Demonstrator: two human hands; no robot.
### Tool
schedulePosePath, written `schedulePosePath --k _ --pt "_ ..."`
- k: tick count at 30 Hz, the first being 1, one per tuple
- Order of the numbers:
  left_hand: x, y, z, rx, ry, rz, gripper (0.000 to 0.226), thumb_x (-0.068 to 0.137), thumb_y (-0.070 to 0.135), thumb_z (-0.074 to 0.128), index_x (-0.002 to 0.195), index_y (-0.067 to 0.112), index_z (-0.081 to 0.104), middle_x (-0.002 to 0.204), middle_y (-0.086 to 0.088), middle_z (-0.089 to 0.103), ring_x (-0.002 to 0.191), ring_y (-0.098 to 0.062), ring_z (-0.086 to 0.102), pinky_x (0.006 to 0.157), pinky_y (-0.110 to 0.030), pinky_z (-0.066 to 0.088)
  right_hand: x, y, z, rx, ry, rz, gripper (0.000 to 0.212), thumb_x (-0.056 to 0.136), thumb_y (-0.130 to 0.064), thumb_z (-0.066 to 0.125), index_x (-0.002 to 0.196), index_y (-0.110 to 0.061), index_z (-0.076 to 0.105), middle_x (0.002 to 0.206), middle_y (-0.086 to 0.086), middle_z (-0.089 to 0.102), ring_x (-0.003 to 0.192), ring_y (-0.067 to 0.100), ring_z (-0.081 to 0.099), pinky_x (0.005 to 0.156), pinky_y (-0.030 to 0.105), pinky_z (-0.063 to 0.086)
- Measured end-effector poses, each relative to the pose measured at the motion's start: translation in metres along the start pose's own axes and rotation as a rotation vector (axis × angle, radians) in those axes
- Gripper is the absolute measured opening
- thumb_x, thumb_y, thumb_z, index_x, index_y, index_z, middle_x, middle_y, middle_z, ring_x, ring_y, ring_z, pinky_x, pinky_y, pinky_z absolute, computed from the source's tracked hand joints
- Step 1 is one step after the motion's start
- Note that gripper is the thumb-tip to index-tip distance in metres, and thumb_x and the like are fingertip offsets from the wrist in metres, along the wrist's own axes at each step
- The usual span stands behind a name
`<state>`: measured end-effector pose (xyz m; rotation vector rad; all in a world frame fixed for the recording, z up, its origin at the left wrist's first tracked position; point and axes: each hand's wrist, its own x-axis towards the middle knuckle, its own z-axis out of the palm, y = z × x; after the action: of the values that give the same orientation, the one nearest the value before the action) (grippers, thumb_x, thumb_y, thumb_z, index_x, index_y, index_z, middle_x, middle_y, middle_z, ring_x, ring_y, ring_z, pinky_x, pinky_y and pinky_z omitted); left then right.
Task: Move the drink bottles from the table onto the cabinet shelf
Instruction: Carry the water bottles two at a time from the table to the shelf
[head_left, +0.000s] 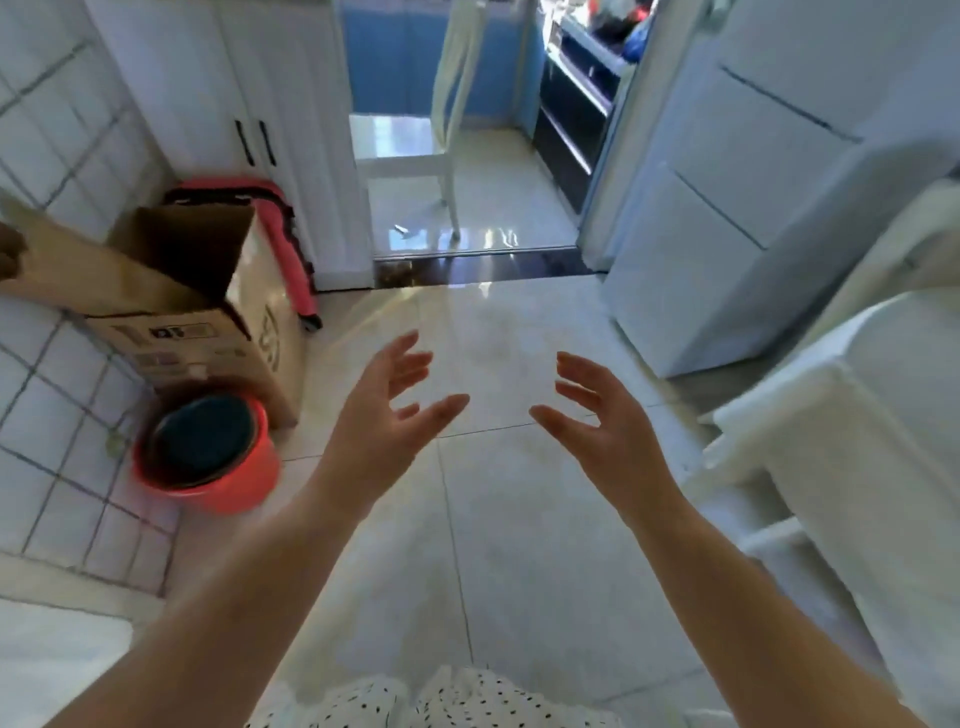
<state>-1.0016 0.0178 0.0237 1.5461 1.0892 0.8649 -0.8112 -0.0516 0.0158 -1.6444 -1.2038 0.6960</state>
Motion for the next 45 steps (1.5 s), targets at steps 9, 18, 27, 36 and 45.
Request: schedulePosePath --k 9,18,27,36,45 --pt "0.080 0.050 0.212 -0.035 -0.355 0.071 0.069 0.077 0.024 0.075 0.137 0.029 0.041 0.130 0.006 0.054 0.118 -0.007 0.053 0.084 -0.009 0.042 0.004 0.080 -0.190 0.022 0.374 0.170 0.053 0.079 -0.025 0.071 0.128 -0.024 0.050 0.128 -0.006 0.055 0.107 -0.006 0.052 0.072 -0.001 0.043" --pt "0.190 0.089 0.392 -0.012 -0.680 0.149 0.064 0.078 0.021 0.075 0.134 0.029 0.045 0.123 0.010 0.058 0.118 -0.007 0.054 0.081 -0.010 0.044 0.049 0.146 -0.323 -0.007 0.746 0.310 0.045 0.080 -0.028 0.071 0.119 -0.034 0.050 0.118 -0.017 0.056 0.115 0.002 0.054 0.089 0.019 0.045" --pt "0.289 0.137 0.556 -0.028 -1.001 0.153 0.060 0.077 0.025 0.077 0.129 0.035 0.049 0.120 0.017 0.060 0.115 0.005 0.054 0.099 -0.031 0.046 0.098 0.192 -0.430 -0.039 1.102 0.441 0.047 0.079 -0.027 0.072 0.122 -0.030 0.051 0.124 -0.009 0.056 0.114 0.006 0.056 0.096 0.025 0.042" --pt "0.325 0.169 0.707 0.027 -1.125 0.224 0.069 0.073 0.033 0.077 0.134 0.031 0.047 0.119 0.017 0.060 0.116 -0.001 0.056 0.094 -0.022 0.044 0.126 0.249 -0.547 -0.011 1.268 0.471 0.046 0.079 -0.018 0.072 0.119 -0.029 0.051 0.123 -0.005 0.057 0.111 0.006 0.056 0.101 0.030 0.044" --pt "0.349 0.201 0.878 0.052 -1.100 0.237 0.065 0.076 0.028 0.077 0.134 0.028 0.046 0.124 0.009 0.059 0.117 -0.005 0.055 0.104 -0.035 0.046 0.153 0.329 -0.700 -0.044 1.283 0.503 0.053 0.079 -0.020 0.073 0.126 -0.024 0.051 0.124 -0.008 0.055 0.111 0.007 0.054 0.093 0.020 0.038"
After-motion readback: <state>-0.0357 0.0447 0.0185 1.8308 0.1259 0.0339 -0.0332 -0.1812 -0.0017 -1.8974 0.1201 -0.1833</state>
